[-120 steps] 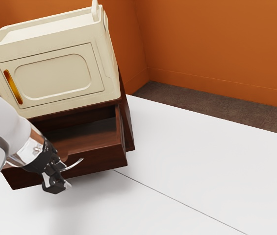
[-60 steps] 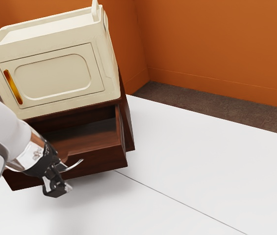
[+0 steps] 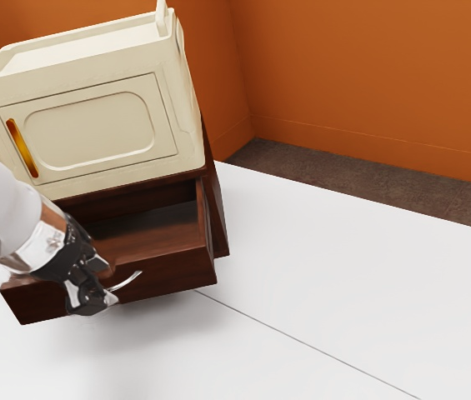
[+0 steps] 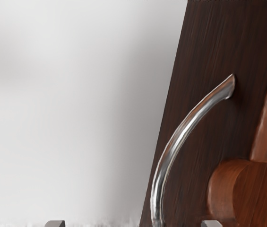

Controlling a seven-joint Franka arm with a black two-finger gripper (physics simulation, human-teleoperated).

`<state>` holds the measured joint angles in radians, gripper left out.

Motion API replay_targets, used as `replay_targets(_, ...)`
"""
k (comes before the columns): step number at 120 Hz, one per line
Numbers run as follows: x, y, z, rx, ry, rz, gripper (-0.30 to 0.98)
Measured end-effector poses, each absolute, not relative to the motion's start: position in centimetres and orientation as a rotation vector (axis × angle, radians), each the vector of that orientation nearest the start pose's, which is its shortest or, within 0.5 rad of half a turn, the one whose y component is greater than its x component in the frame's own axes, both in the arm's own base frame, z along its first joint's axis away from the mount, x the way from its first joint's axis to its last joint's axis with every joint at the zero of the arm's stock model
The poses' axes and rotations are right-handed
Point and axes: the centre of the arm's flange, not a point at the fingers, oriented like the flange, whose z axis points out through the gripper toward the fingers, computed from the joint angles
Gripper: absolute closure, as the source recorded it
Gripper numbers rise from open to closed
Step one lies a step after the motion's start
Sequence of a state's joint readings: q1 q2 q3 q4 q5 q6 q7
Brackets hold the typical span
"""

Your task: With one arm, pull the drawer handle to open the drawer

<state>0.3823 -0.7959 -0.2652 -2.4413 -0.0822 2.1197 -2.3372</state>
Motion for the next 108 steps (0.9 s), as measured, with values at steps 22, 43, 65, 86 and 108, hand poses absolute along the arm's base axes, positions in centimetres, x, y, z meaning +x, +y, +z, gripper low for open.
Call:
replay_targets(22, 39.4, 4.3, 68.0, 0.819, 2.634, 0.407, 0.22)
replay_targets(43, 42.4, 3.8, 77.4, 0.947, 2.591, 0.347, 0.10)
replay_targets(65, 44.6, 5.7, 74.0, 1.281, 2.705, 0.212, 0.04)
replay_targets(86, 45.0, 7.2, 69.6, 1.574, 2.704, 0.083, 0.02)
replay_targets(108, 44.9, 6.1, 67.1, 1.811, 2.610, 0.021, 0.01)
